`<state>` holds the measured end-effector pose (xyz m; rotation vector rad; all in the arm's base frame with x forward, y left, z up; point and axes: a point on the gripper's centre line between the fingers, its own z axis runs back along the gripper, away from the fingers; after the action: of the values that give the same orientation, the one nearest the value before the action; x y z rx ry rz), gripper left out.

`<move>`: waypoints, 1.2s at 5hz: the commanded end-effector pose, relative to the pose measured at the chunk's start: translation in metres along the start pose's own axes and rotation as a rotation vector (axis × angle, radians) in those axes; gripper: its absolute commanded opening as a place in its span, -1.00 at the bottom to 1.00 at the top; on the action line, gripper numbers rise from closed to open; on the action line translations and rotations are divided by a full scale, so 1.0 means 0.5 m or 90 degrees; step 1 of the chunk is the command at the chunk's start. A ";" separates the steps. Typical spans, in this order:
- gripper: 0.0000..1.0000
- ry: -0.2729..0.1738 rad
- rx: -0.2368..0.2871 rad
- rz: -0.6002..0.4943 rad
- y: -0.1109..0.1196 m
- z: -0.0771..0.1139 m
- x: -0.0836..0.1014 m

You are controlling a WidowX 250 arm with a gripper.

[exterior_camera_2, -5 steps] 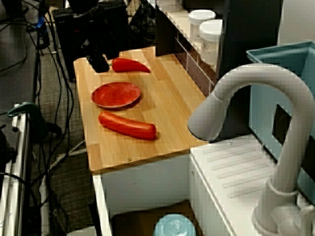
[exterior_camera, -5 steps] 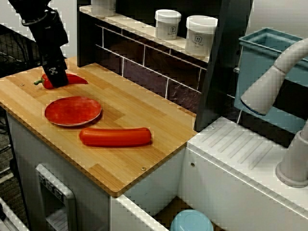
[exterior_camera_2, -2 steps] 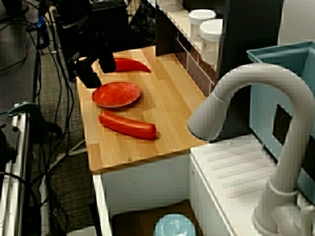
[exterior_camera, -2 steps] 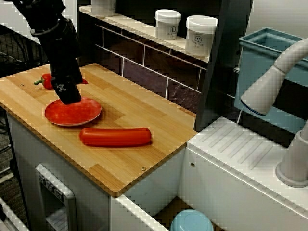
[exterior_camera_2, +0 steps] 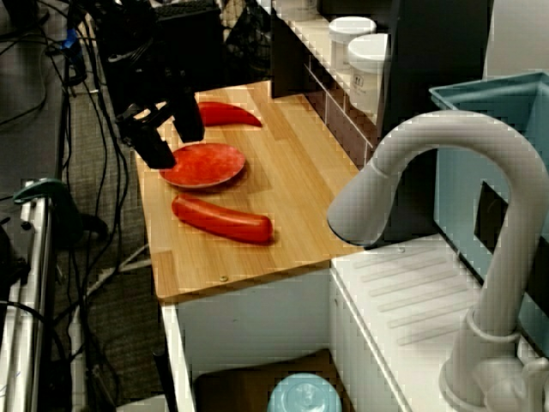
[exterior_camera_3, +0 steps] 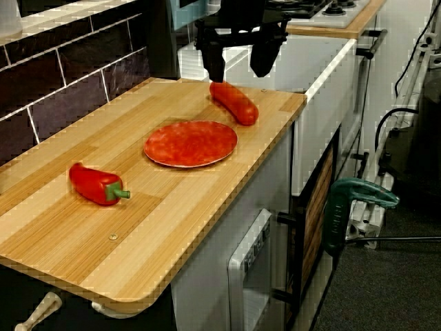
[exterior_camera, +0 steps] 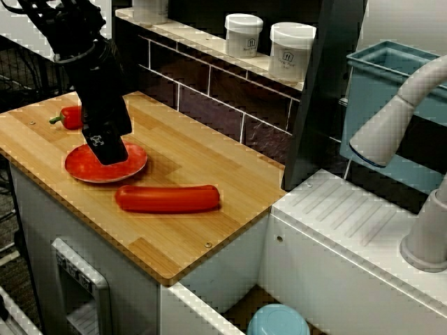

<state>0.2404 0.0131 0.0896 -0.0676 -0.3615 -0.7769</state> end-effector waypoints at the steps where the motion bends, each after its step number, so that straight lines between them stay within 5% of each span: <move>1: 1.00 -0.021 0.008 0.002 0.000 0.019 0.023; 6: 1.00 0.020 0.043 0.021 -0.018 -0.099 0.022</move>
<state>0.2580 -0.0159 0.0404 -0.0069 -0.3355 -0.7313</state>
